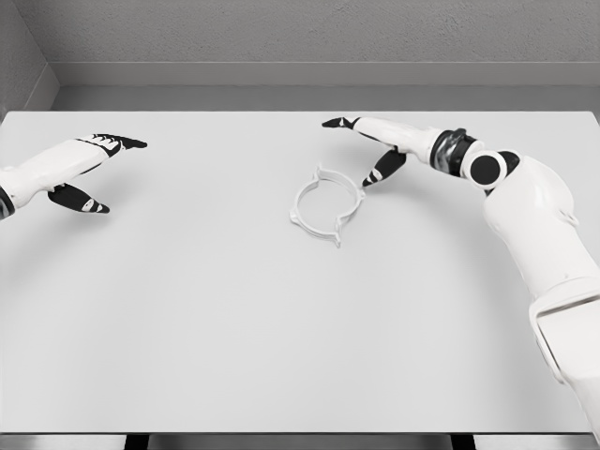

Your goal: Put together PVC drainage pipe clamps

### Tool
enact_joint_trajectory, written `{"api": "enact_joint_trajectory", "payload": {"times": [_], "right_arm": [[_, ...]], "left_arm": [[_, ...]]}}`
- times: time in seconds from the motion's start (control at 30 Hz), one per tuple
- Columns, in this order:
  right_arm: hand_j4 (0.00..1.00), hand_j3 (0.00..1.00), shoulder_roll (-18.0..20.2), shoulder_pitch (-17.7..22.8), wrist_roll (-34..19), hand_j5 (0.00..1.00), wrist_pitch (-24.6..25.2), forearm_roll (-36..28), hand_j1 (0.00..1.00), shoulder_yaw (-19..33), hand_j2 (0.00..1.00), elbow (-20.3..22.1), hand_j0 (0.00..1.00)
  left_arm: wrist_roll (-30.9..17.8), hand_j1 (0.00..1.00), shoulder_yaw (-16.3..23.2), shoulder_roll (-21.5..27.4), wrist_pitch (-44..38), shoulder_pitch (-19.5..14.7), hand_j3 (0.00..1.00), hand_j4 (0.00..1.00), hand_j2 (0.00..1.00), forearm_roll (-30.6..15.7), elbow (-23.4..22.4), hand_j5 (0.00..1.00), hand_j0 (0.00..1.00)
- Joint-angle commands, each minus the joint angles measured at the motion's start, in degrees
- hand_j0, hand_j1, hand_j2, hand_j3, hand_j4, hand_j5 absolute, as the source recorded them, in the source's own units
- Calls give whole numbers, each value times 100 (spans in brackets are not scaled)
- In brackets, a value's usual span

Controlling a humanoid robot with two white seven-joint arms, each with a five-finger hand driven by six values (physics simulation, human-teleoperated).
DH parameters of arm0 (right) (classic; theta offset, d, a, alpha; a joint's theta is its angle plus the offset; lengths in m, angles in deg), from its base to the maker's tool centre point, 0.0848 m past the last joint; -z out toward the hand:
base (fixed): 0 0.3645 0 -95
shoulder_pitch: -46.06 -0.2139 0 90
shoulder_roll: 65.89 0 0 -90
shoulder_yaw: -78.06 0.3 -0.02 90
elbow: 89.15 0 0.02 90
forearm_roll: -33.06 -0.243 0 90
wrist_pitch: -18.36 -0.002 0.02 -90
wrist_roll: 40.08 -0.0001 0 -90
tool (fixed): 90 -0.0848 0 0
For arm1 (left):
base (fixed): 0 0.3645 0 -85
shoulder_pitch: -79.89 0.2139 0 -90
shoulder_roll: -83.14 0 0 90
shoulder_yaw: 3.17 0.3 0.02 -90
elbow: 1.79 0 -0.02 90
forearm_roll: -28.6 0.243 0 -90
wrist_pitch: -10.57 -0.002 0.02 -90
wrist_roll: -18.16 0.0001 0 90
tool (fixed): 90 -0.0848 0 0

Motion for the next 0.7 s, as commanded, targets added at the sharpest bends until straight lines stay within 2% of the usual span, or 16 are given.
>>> {"api": "enact_joint_trajectory", "payload": {"times": [0.0, 0.23, 0.37, 0.47, 0.67], "right_arm": [[100, 100, -3, 0, 2, 100, 12, -44, 100, 22, 100, 14, 100], [100, 100, -3, 18, -112, 100, 12, -35, 100, 13, 100, 532, 100], [100, 100, -3, 9, -121, 100, 12, 36, 100, -251, 100, 708, 100], [100, 100, 6, 9, -121, 100, 12, 44, 100, -514, 100, 708, 100], [100, 100, 41, 9, -200, 100, 12, 106, 100, -559, 100, 708, 100]], "left_arm": [[3, 100, -4, 5, -10, 0, 100, 100, 100, -40, -2, 100, 100], [3, 100, -48, 40, -10, 26, 100, 100, 100, -40, 7, 100, 100], [3, 100, -135, 49, -10, 79, 100, 100, 100, -40, 7, 100, 100], [3, 100, -135, 49, -10, 79, 100, 100, 100, -40, 7, 100, 100], [3, 100, -135, 58, -10, 79, 100, 100, 100, -40, 7, 100, 100]]}}
